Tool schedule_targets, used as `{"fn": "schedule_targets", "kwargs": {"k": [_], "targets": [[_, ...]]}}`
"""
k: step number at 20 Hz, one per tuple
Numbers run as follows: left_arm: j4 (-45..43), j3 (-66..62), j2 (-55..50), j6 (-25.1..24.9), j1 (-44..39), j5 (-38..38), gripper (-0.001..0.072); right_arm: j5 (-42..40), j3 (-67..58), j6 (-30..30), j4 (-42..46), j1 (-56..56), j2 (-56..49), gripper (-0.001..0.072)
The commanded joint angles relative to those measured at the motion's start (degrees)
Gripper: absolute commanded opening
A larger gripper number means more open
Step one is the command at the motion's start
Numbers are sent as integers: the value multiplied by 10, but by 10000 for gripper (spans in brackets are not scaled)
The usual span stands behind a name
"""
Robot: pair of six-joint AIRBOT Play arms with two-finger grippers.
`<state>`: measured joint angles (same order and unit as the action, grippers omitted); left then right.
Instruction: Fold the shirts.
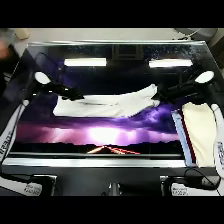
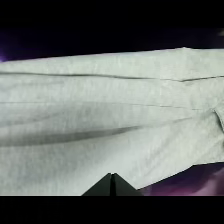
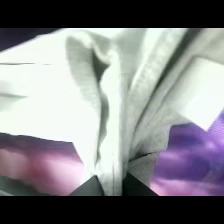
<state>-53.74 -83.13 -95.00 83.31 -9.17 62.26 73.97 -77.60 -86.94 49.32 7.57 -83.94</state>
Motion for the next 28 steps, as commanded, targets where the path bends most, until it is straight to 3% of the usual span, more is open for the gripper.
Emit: {"fn": "schedule_targets", "kwargs": {"k": [1,7,10,13,15,18,21,24,28], "targets": [[90,2,-41,-9,-67,-50,28,18,-1,-5,-13,0,85,28],[150,2,-91,-8,-169,-102,28,70,-1,-20,-14,0,176,28],[262,1,-126,-17,-220,-133,27,85,-1,-26,-18,0,213,28],[387,-3,-163,-64,-278,-150,27,84,-1,-33,-51,0,236,28],[406,-7,-175,-78,-295,-152,26,82,-1,-33,-52,0,236,28],[330,-7,-144,-90,-261,-162,24,60,-1,-33,-54,0,226,28],[166,-7,-62,-41,-177,-148,24,18,-1,-29,-55,-32,190,28],[26,-7,47,9,-72,-132,24,-70,-1,-16,-60,-136,123,28],[-2,-7,192,18,53,-131,25,-188,-1,28,-159,-256,-6,28]]}}
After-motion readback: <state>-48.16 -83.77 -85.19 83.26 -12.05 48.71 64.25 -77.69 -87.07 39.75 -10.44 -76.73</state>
